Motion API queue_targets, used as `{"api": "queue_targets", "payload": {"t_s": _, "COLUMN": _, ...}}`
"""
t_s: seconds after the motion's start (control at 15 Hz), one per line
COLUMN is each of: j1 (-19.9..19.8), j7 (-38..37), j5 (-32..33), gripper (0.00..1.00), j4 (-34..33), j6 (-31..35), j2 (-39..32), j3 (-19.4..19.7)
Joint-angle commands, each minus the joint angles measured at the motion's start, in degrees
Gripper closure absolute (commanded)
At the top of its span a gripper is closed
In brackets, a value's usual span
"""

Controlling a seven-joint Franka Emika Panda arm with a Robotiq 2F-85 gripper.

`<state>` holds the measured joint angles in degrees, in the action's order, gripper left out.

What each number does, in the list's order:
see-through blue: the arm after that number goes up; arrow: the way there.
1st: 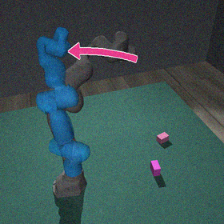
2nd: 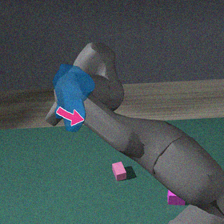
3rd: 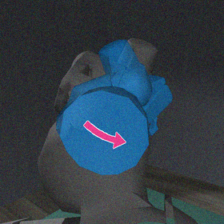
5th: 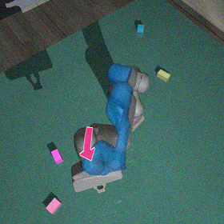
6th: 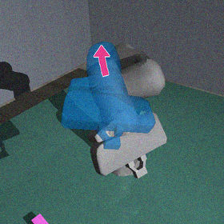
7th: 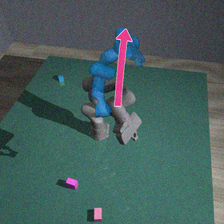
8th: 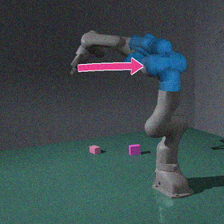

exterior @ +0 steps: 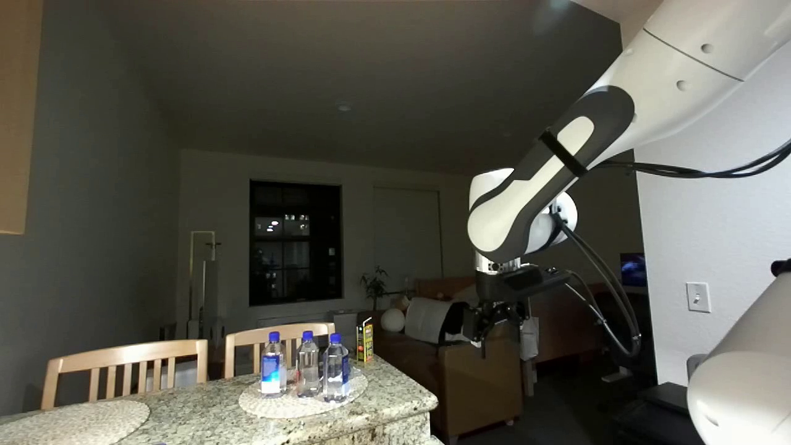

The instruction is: Put the grey towel on top of the black can

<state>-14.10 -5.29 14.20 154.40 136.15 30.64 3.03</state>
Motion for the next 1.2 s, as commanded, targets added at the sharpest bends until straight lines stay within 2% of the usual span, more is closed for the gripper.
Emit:
{"api": "queue_targets", "payload": {"t_s": 0.0, "j1": 0.27, "j7": -0.08, "j5": 0.14, "gripper": 0.0, "j4": -0.11, "j6": -0.22, "j2": 0.04, "j3": 0.26}}
{"api": "queue_targets", "payload": {"t_s": 0.47, "j1": 0.27, "j7": -0.08, "j5": 0.14, "gripper": 0.0, "j4": -0.11, "j6": -0.22, "j2": 0.04, "j3": 0.26}}
{"api": "queue_targets", "payload": {"t_s": 0.67, "j1": 1.75, "j7": 1.58, "j5": -1.84, "gripper": 0.0, "j4": -0.23, "j6": 0.35, "j2": -0.94, "j3": 1.26}}
{"api": "queue_targets", "payload": {"t_s": 1.0, "j1": 9.33, "j7": 9.92, "j5": -10.52, "gripper": 0.0, "j4": -1.24, "j6": 0.34, "j2": -3.9, "j3": 4.85}}
{"api": "queue_targets", "payload": {"t_s": 1.13, "j1": 11.75, "j7": 12.12, "j5": -13.19, "gripper": 0.0, "j4": -1.8, "j6": 1.02, "j2": -5.01, "j3": 5.04}}
